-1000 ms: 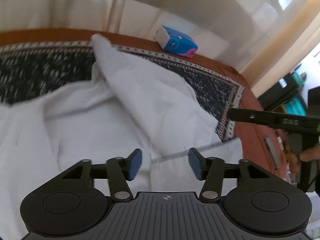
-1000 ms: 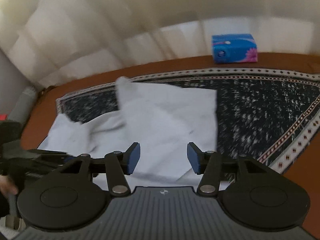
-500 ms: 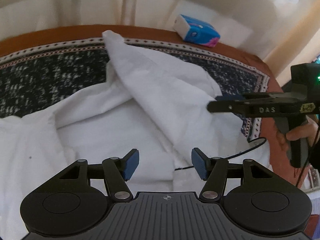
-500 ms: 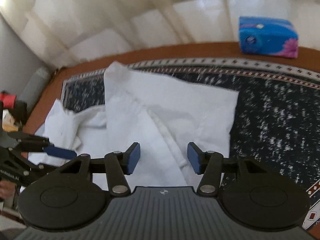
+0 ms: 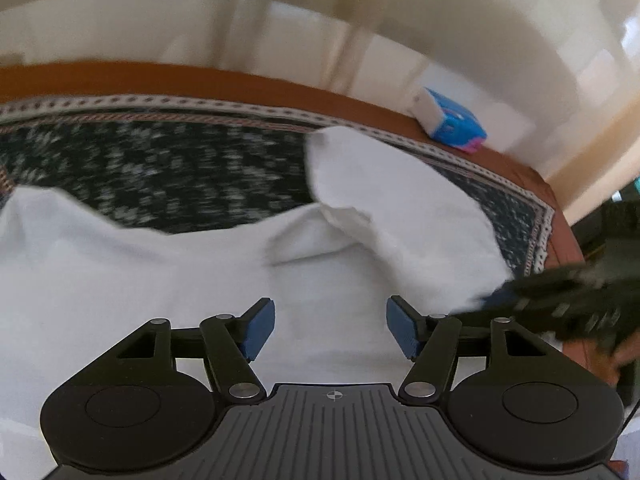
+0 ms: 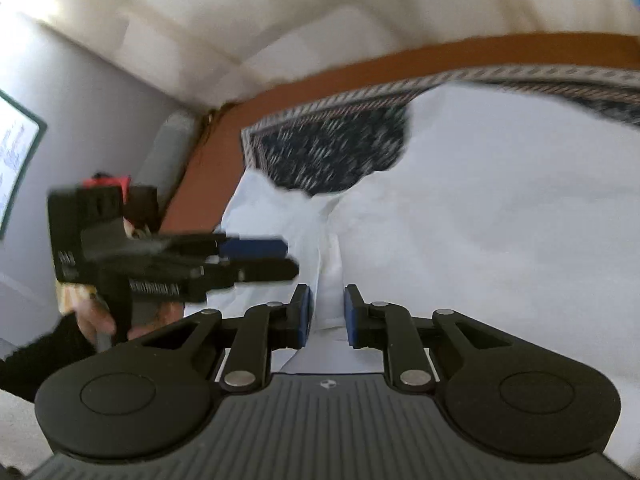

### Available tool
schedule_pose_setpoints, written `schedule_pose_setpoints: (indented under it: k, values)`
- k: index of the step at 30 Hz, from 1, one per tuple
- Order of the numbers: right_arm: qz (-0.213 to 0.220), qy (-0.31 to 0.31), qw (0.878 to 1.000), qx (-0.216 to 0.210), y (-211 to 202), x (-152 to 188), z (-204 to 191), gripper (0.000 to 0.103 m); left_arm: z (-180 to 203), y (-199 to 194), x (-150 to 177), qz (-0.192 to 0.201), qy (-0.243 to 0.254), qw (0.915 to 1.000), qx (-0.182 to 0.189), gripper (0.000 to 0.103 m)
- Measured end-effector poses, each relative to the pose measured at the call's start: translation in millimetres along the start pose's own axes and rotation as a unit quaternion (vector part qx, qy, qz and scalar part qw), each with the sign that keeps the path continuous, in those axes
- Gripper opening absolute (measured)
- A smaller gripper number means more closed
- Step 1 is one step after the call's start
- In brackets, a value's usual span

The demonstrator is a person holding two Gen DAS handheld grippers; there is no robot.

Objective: Fold clothes
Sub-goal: 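Smooth the folded shirt flat with both grippers open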

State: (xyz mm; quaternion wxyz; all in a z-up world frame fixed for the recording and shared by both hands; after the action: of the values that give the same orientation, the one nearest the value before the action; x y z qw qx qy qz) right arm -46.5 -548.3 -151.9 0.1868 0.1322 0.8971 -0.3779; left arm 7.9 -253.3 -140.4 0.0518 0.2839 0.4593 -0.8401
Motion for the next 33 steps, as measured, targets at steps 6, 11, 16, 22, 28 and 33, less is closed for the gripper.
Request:
schedule_pose_setpoints:
  k: [6,11,16,22,28,33]
  values:
    - [-0.038,0.025,0.998,0.053,75.9,24.9,-26.2,0.023,-20.9,-0.1,-4.4,-0.02,0.023,0.9984,0.047,0.076]
    - [0.076,0.028,0.991,0.102,8.7,40.0,-57.7,0.052,-1.7,22.9,-7.2,-0.061,0.083,0.9884,0.111,0.077]
    - [0.148,0.096,0.956,0.236,-69.5,101.1,-62.8,0.054,35.9,44.2,4.8,-0.109,0.135,0.9661,0.191,0.077]
    - [0.142,0.188,0.931,0.278,-70.9,176.6,-77.4,0.055,90.1,56.1,31.2,-0.134,0.238,0.9371,0.217,0.078]
    - [0.118,0.222,0.925,0.285,-49.0,210.6,-89.8,0.059,125.0,65.6,34.8,-0.108,0.239,0.9388,0.223,0.08]
    - [0.091,0.189,0.925,0.317,-43.3,227.8,-98.9,0.068,162.4,79.1,44.9,-0.117,0.29,0.9226,0.226,0.08]
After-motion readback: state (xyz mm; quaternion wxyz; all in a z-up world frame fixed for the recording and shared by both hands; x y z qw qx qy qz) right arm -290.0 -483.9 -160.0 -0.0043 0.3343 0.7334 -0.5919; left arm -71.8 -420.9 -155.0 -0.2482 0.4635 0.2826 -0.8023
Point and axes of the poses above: each gripper's, at about its wrist camera, not at the fingertips, and y roughly the way its jaws point, z to its right, x to its underside, the point moved 2 cm from there along y, roughly the way its jaws point, and after that the axes turned 4 degrees about z, right-handed, at the moved point
